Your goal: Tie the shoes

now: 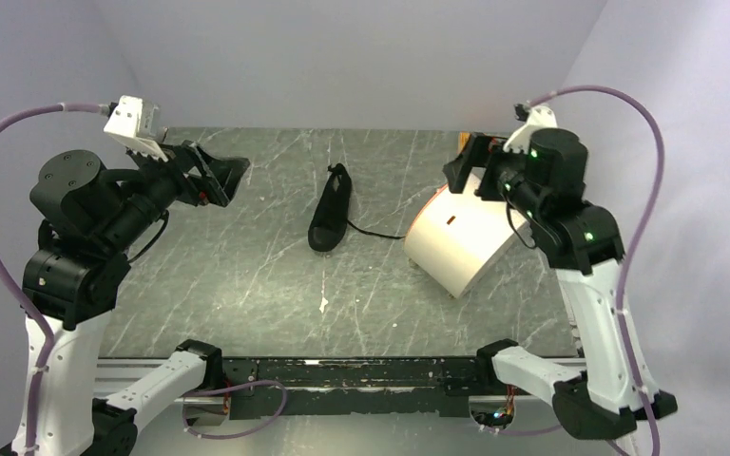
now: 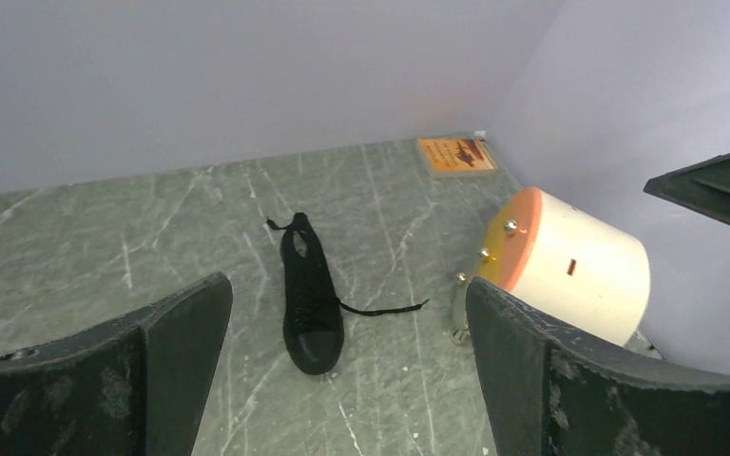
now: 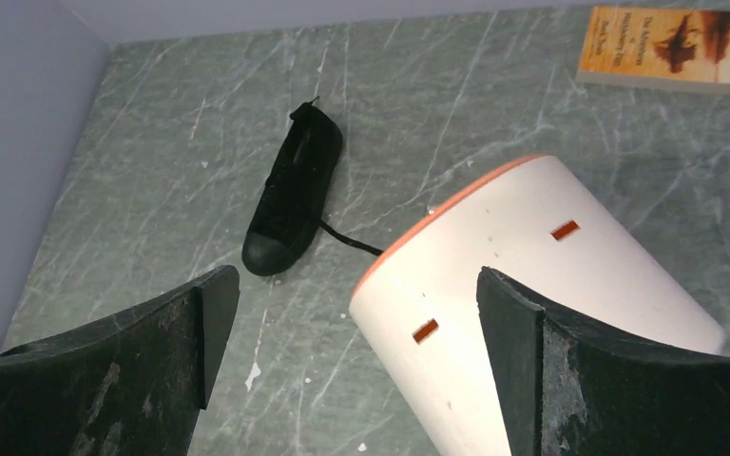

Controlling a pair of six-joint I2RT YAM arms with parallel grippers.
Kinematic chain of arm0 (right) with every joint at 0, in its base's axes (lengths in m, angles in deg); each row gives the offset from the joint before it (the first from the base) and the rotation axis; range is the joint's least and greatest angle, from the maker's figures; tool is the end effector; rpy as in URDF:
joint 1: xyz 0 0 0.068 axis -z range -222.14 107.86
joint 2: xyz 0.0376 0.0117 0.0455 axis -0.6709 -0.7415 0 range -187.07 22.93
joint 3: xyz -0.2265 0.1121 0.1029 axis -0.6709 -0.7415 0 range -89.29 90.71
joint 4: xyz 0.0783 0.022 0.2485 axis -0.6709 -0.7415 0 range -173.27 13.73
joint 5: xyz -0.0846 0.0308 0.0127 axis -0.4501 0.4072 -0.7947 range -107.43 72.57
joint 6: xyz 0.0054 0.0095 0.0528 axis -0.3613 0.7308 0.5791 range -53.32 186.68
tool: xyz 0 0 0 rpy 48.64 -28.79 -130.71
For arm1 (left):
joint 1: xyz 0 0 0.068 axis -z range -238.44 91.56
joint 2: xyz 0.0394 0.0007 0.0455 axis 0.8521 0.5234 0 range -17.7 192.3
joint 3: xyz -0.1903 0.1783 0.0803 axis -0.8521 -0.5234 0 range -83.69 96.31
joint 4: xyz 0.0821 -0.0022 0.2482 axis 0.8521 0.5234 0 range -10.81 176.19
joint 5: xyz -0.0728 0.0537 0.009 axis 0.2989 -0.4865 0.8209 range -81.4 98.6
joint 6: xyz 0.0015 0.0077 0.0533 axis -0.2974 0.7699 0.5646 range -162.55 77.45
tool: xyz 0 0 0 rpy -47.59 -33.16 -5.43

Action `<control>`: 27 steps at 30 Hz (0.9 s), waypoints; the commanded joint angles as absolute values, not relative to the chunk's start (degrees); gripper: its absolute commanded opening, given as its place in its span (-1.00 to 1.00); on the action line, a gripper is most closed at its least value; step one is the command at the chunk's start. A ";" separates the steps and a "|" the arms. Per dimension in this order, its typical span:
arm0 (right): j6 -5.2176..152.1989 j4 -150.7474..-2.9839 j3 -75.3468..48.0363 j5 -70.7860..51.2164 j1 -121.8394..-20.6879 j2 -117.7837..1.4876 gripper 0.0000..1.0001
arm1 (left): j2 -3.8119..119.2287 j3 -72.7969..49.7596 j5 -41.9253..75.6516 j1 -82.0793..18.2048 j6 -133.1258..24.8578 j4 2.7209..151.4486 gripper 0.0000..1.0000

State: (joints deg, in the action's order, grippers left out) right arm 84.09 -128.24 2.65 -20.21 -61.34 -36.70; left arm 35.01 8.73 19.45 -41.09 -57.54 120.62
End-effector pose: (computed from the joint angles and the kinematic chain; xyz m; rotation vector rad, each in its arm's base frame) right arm 0.1561 0.0525 0.4861 0.0030 1.9324 0.3831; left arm 0.1116 -0.0419 0.5230 0.1832 1.6216 -0.5873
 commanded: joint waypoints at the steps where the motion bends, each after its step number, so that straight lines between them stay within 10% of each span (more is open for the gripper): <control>1: 85.49 -122.97 2.50 -19.66 -62.74 -41.72 0.99 | 35.48 9.16 12.48 -41.80 -58.29 122.16 0.95; 27: 90.65 -125.42 10.98 -38.02 -89.60 -94.79 0.99 | 36.52 6.31 4.62 -43.32 -62.19 132.11 0.94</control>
State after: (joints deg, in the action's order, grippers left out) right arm 87.67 -120.87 9.56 -29.41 -89.18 -92.02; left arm 36.65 6.68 5.31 -42.65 -61.10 129.82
